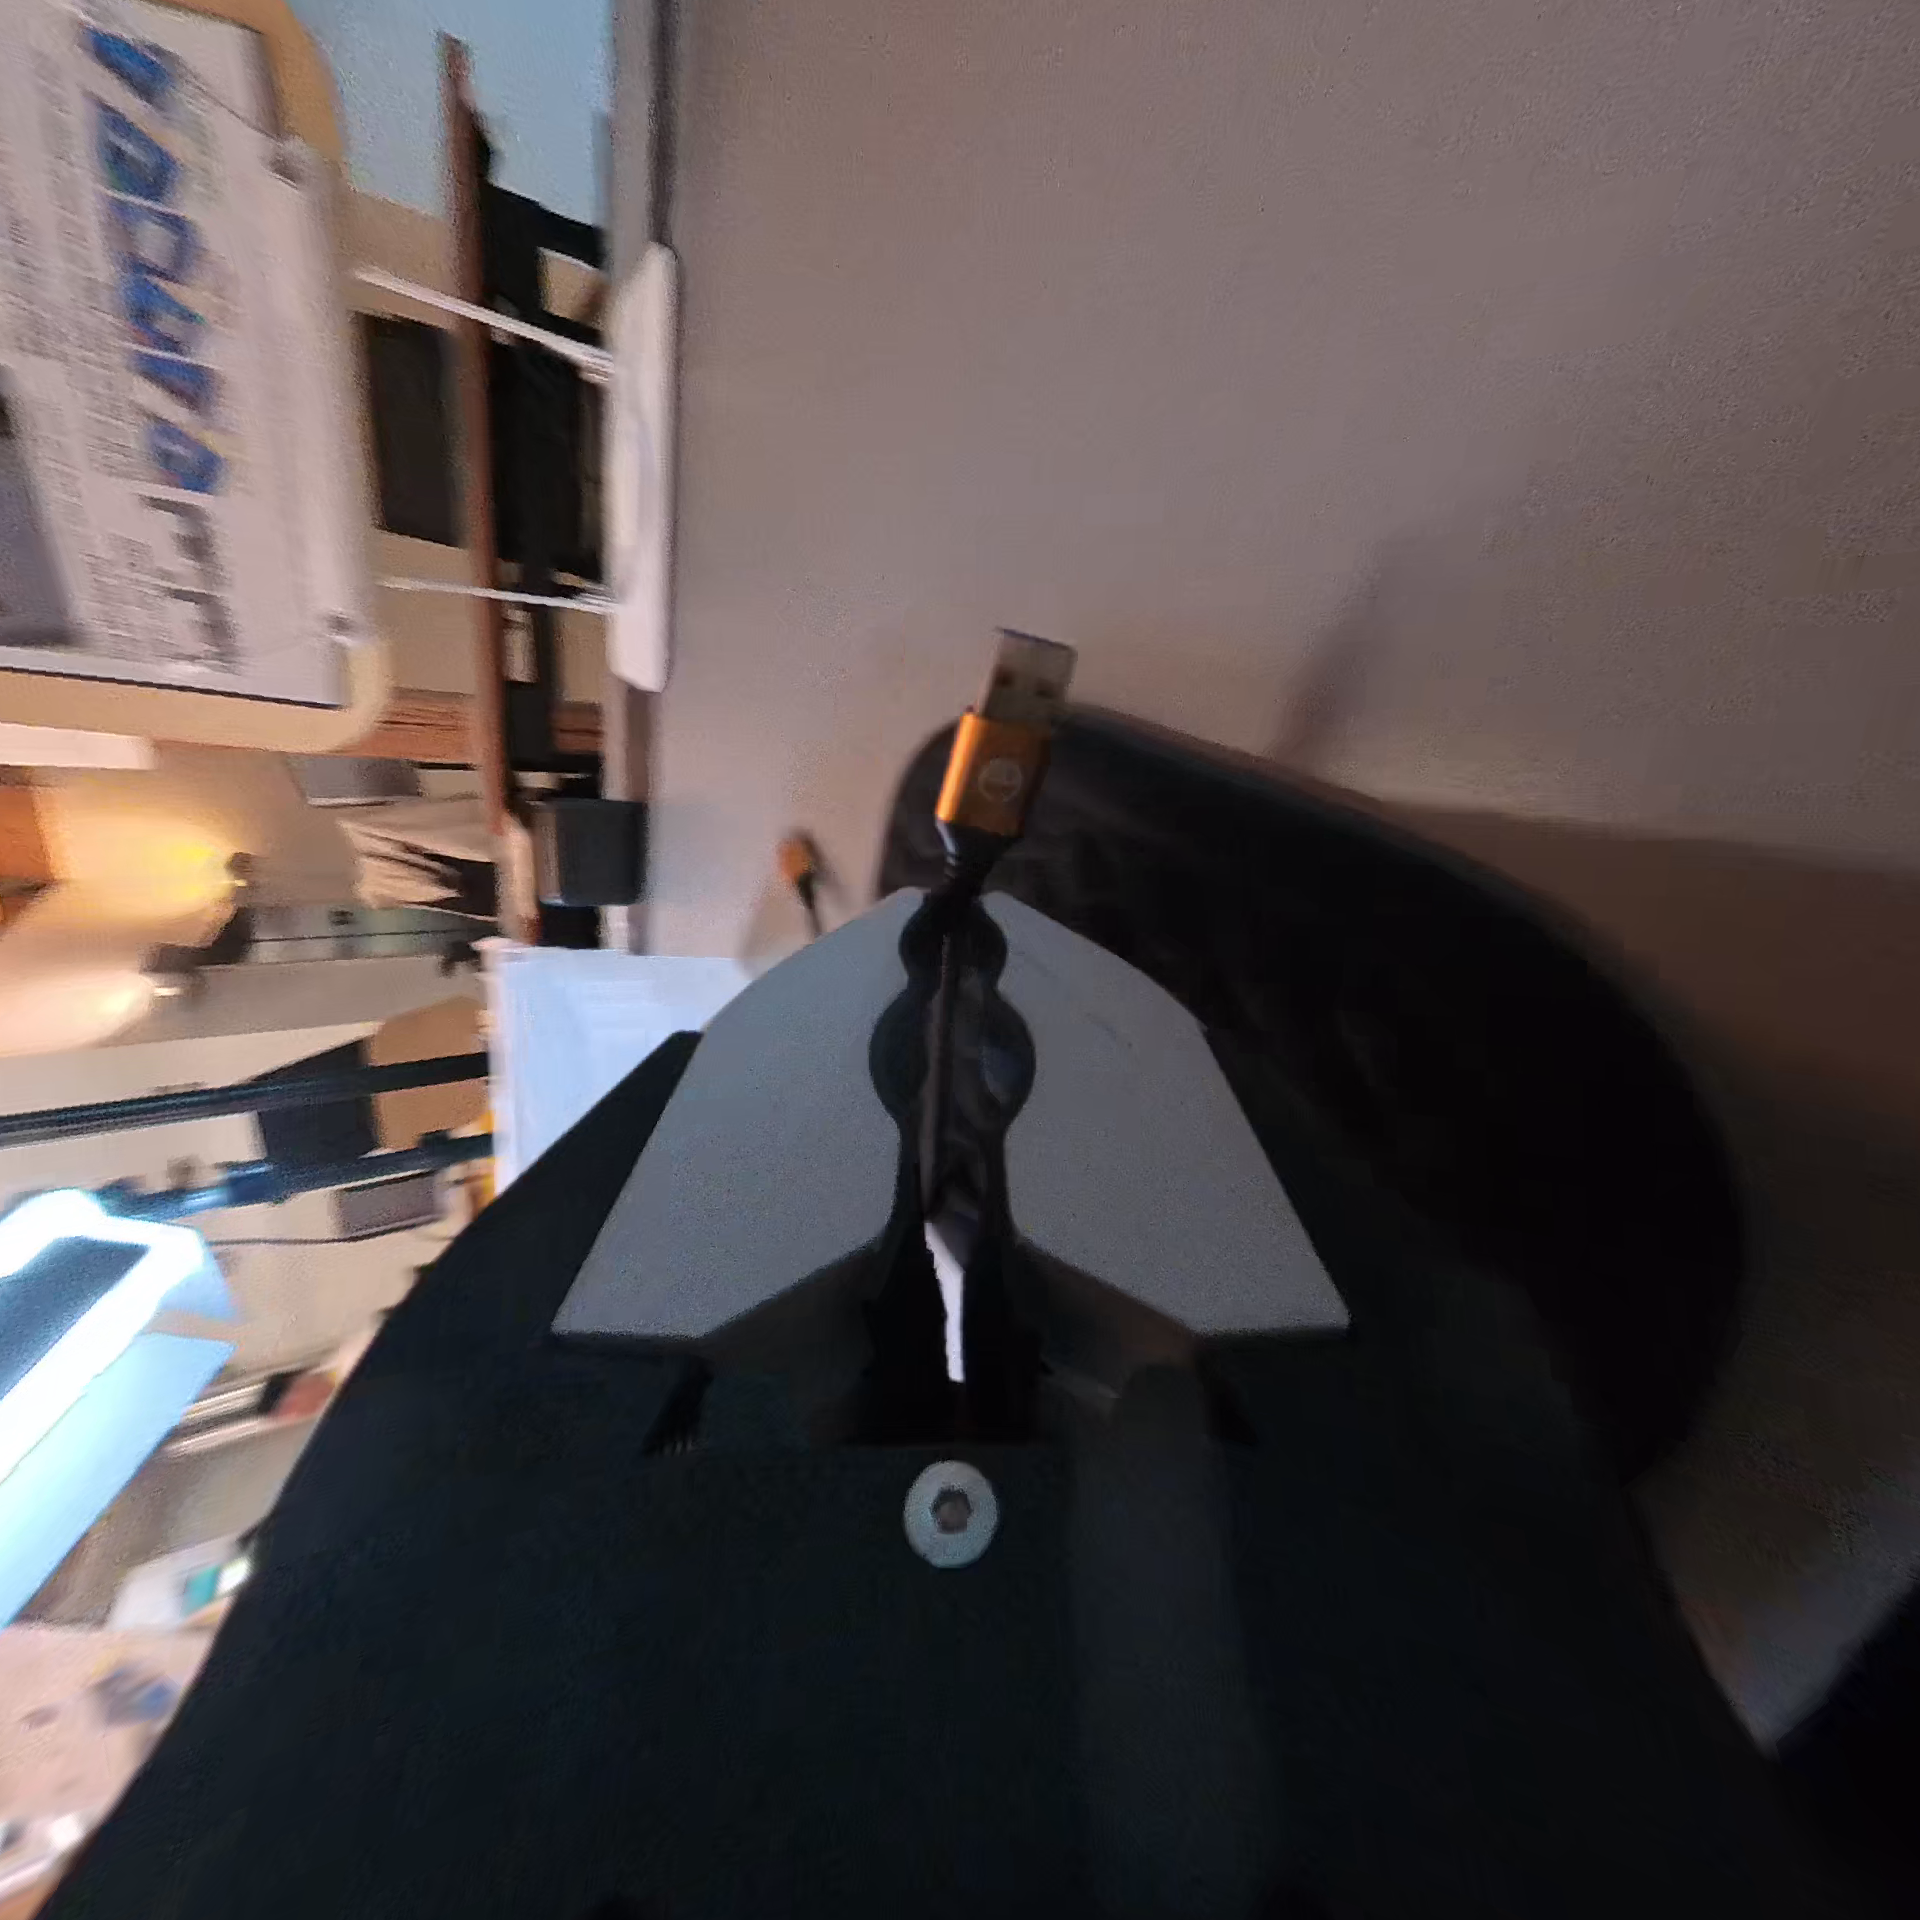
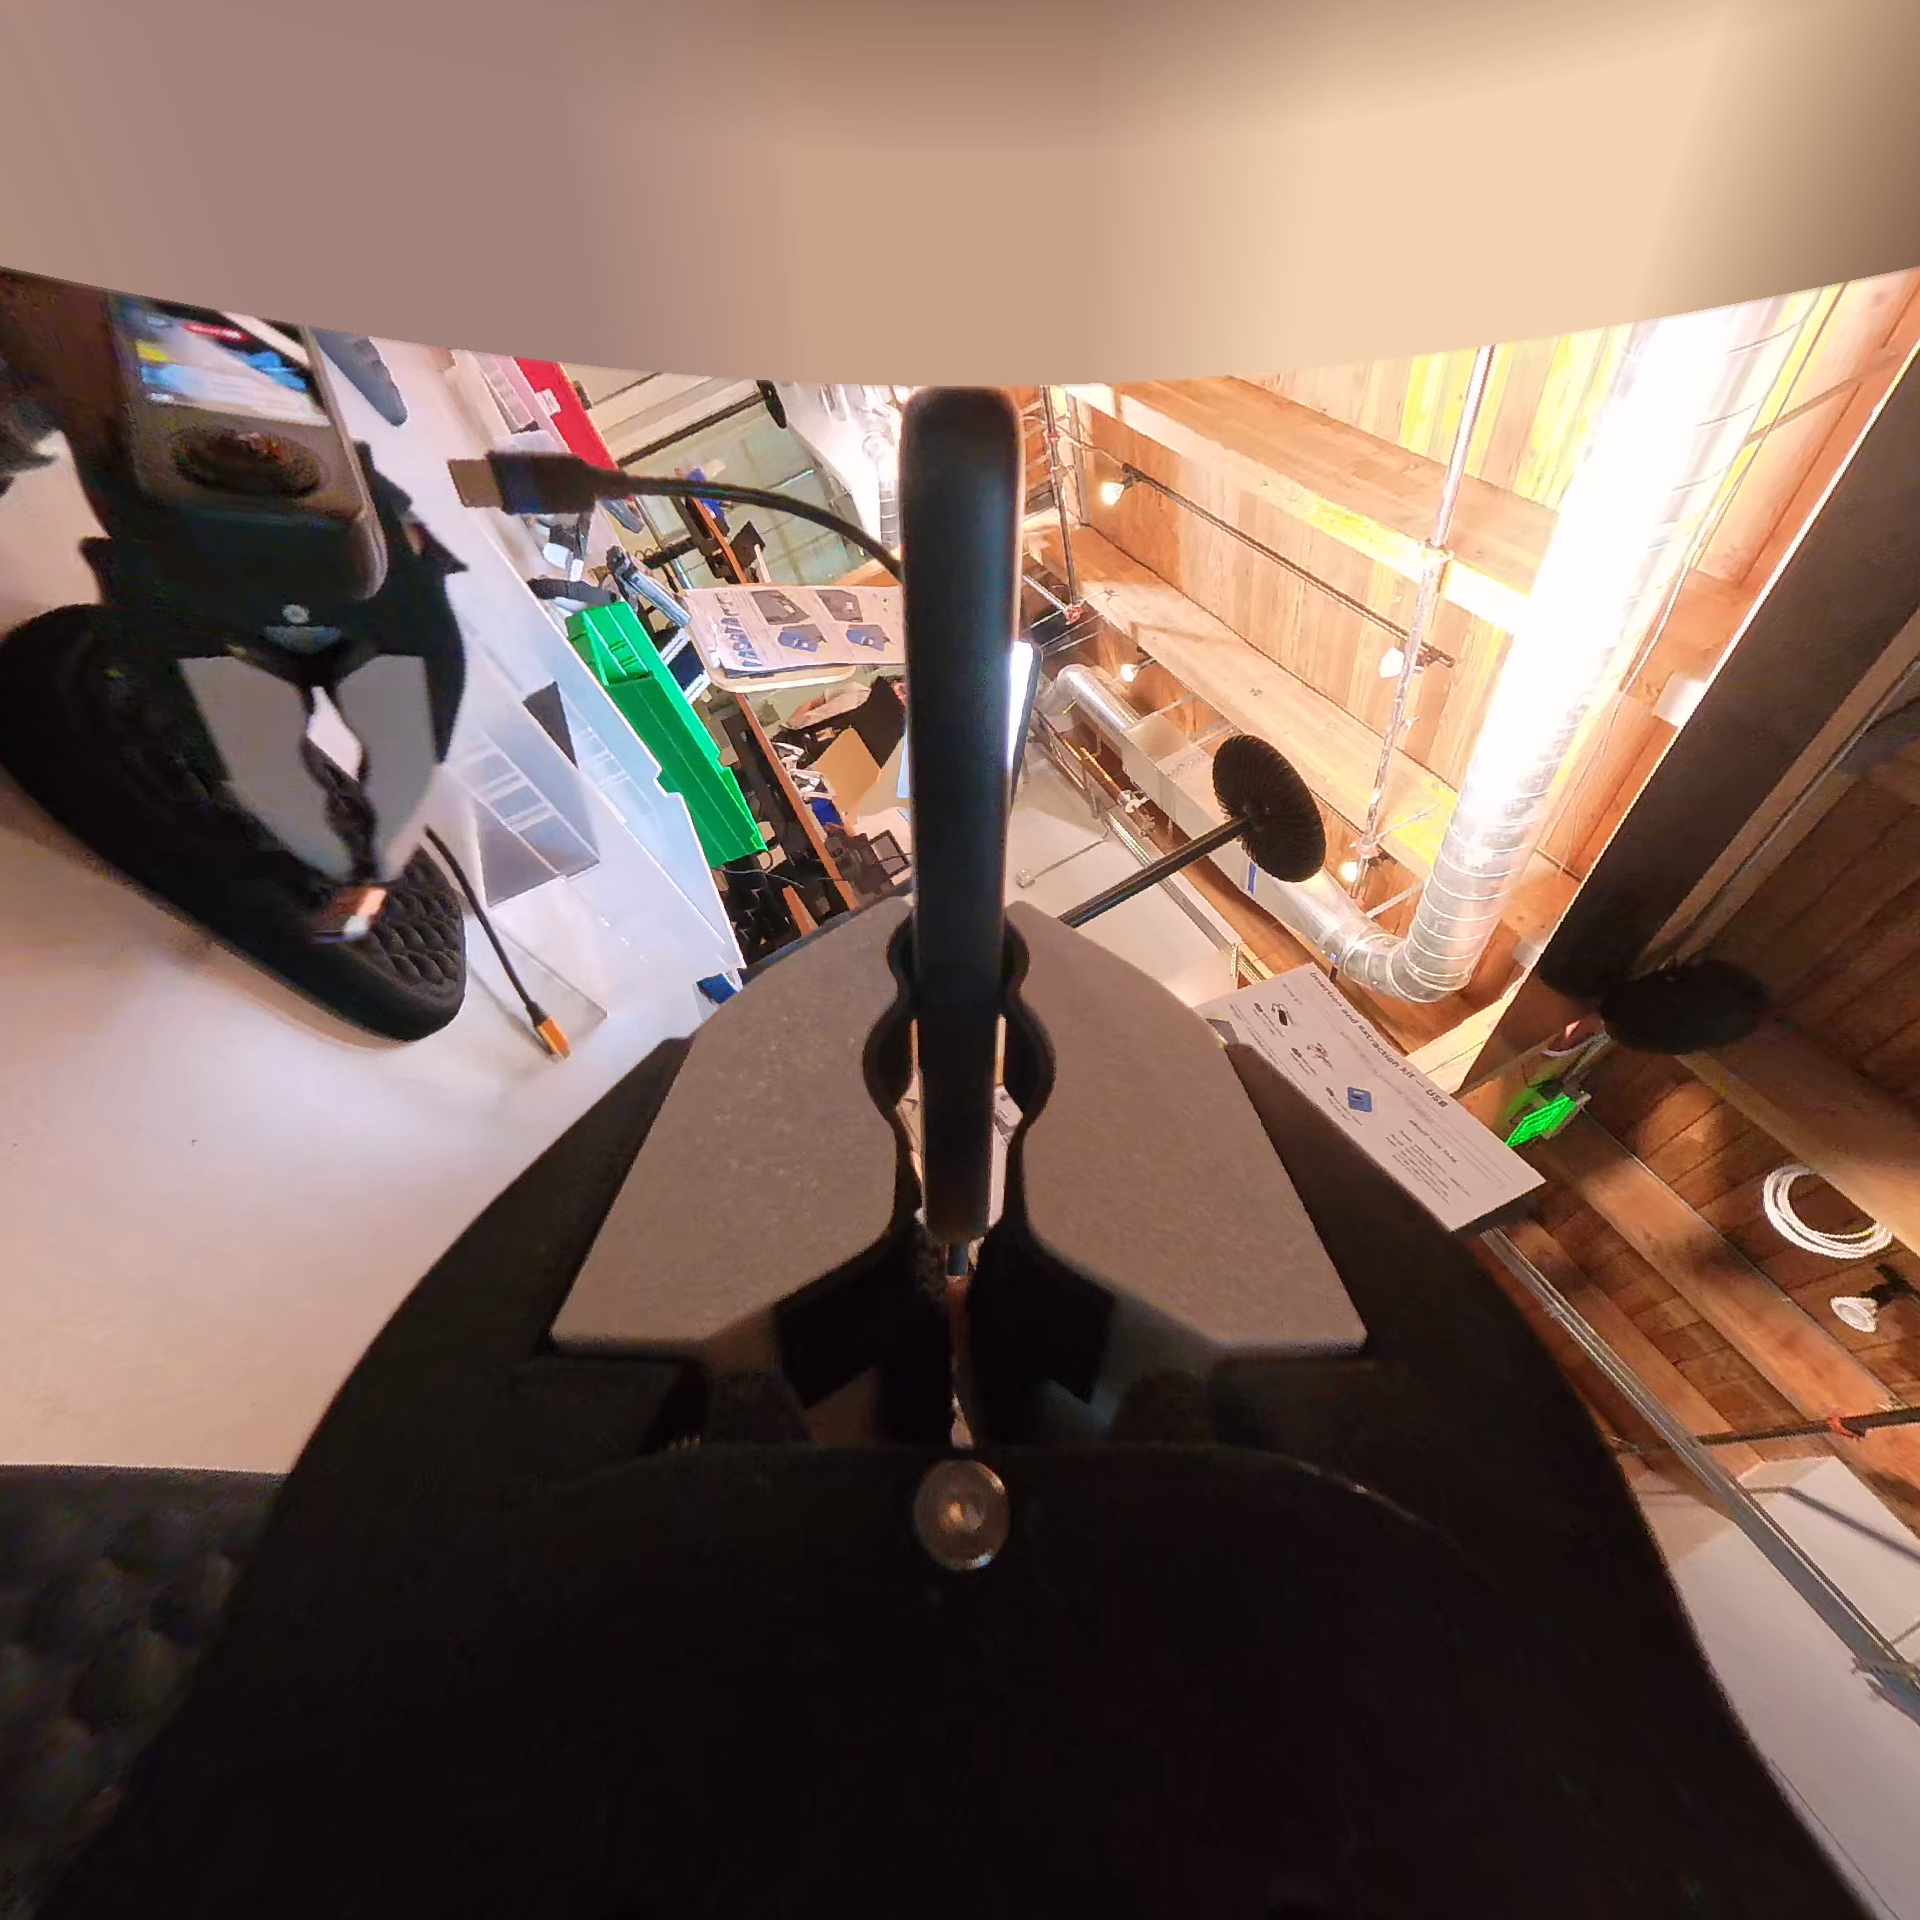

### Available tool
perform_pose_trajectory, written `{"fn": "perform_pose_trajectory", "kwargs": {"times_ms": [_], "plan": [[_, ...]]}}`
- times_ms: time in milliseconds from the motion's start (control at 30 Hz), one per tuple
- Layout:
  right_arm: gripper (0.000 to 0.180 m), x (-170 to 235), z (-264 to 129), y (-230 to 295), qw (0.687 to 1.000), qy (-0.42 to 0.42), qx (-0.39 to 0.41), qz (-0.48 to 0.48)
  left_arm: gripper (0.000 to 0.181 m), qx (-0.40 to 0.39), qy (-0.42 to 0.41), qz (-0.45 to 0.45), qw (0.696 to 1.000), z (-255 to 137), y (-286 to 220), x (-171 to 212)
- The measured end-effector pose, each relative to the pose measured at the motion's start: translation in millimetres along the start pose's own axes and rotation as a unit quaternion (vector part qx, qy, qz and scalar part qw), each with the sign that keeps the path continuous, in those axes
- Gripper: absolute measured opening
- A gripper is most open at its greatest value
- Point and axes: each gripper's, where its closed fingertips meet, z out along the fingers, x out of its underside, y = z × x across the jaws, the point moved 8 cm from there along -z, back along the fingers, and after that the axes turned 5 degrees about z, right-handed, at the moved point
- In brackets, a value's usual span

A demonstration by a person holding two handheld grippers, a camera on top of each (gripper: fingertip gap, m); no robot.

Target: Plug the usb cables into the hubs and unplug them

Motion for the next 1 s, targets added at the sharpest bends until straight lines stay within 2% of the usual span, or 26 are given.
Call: {"fn": "perform_pose_trajectory", "kwargs": {"times_ms": [100, 167, 333, 400, 467, 533, 633, 733, 800, 900, 1000], "plan": [[0.012, 1, -1, 0, 1.0, 0.001, 0.002, 0.002, 0.007, 0.047, -0.002, -0.036, 0.998, -2, -4, 5], [0.012, 2, 0, 0, 1.0, 0.002, 0.002, 0.003, 0.008, 0.109, -0.019, -0.088, 0.99, -6, 0, 10], [0.012, 5, -1, 2, 1.0, 0.005, -0.002, 0.007, 0.044, 0.251, -0.085, -0.176, 0.948, -19, 22, 19], [0.012, 5, -1, 2, 1.0, 0.004, -0.003, 0.01, 0.045, 0.293, -0.139, -0.182, 0.928, -27, 36, 14], [0.012, 5, 0, 2, 1.0, 0.005, -0.003, 0.01, 0.045, 0.323, -0.173, -0.15, 0.918, -30, 47, 9], [0.012, 4, 0, 1, 1.0, 0.007, -0.002, 0.006, 0.042, 0.316, -0.164, -0.112, 0.928, -23, 56, 5], [0.012, 3, -2, -1, 1.0, 0.01, 0.004, 0.001, 0.038, 0.32, -0.136, -0.035, 0.937, -10, 45, -2], [0.012, 5, -6, -3, 1.0, 0.009, 0.011, 0.003, 0.032, 0.32, -0.087, -0.019, 0.943, 9, 19, -6], [0.012, 6, -9, -4, 1.0, 0.011, 0.015, 0.004, 0.027, 0.311, -0.092, -0.026, 0.946, 9, 14, -9], [0.012, 7, -11, -5, 1.0, 0.01, 0.02, 0.005, 0.018, 0.237, -0.067, -0.011, 0.969, 11, 14, -11], [0.012, 7, -13, -6, 1.0, 0.007, 0.026, 0.006, 0.017, 0.162, -0.108, -0.029, 0.98, 1, 30, -24]]}}
